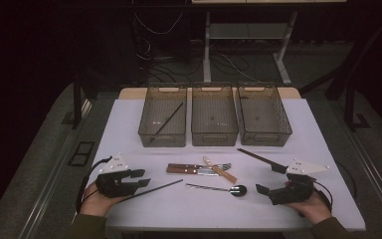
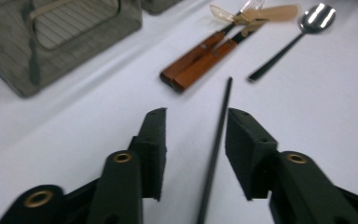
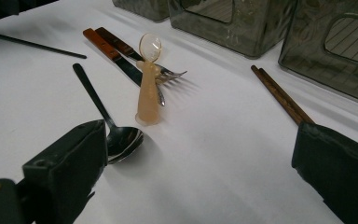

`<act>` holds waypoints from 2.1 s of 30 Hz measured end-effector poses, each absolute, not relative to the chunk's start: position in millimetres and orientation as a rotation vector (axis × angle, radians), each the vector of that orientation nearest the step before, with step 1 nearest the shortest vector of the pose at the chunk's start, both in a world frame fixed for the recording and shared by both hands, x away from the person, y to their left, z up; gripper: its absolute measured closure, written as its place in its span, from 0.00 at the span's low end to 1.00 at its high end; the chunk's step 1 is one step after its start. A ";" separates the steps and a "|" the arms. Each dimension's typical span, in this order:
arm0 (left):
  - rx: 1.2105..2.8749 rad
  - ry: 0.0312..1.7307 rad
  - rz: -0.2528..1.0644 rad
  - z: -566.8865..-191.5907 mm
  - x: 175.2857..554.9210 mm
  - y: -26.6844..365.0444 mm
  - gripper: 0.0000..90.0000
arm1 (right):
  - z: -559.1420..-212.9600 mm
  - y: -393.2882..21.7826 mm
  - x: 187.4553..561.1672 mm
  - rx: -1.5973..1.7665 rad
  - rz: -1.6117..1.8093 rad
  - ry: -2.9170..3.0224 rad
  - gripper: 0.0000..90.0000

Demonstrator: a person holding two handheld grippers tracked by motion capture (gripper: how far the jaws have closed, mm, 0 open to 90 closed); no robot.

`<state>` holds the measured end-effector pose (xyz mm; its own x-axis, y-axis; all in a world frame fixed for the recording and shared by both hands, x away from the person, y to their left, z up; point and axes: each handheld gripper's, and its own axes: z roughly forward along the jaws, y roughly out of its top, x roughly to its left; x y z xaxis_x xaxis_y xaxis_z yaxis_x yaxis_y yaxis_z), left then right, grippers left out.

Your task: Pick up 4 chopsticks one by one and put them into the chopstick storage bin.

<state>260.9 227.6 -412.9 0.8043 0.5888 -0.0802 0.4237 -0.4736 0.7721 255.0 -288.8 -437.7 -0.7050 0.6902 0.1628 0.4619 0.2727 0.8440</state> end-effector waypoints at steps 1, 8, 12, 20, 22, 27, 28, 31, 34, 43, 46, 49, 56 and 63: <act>2.140 0.747 0.245 -414.6 258.9 228.8 0.69 | -437.7 -288.8 255.1 1.066 1.404 2.306 0.04; 2.160 0.739 0.188 -427.1 255.2 235.4 0.79 | -438.0 -288.4 255.2 1.059 1.396 2.311 0.04; 2.207 0.738 0.186 -433.3 256.3 231.6 0.80 | -438.3 -288.3 255.5 1.060 1.393 2.312 0.04; 2.254 0.709 0.177 -439.1 259.0 231.5 0.83 | -438.4 -288.0 255.4 1.061 1.390 2.314 0.04; 2.262 0.703 0.168 -440.0 259.1 230.4 0.84 | -438.4 -287.9 255.4 1.059 1.390 2.315 0.04; 2.288 0.689 0.162 -442.7 260.2 228.2 0.87 | -438.4 -287.9 255.5 1.060 1.390 2.315 0.04; 2.287 0.690 0.161 -442.8 260.3 228.2 0.87 | -438.5 -287.9 255.5 1.060 1.389 2.315 0.04; 2.293 0.678 0.175 -443.4 259.9 227.7 0.89 | -438.5 -287.8 255.5 1.061 1.389 2.315 0.04; 2.313 0.662 0.180 -442.9 259.9 226.0 0.91 | -438.5 -287.9 255.5 1.060 1.389 2.315 0.04; 2.328 0.653 0.153 -441.9 262.4 226.3 0.94 | -438.7 -287.9 255.6 1.060 1.388 2.316 0.04; 2.321 0.671 0.140 -441.7 262.9 226.2 0.95 | -438.6 -287.9 255.6 1.061 1.389 2.316 0.04; 2.325 0.666 0.137 -441.6 263.4 226.8 0.96 | -438.6 -287.9 255.6 1.061 1.388 2.316 0.04; 2.310 0.676 0.129 -441.7 263.2 226.9 0.96 | -438.5 -288.0 255.6 1.062 1.389 2.315 0.04; 2.305 0.663 0.103 -440.8 262.4 227.0 0.96 | -438.4 -288.1 255.6 1.062 1.389 2.315 0.04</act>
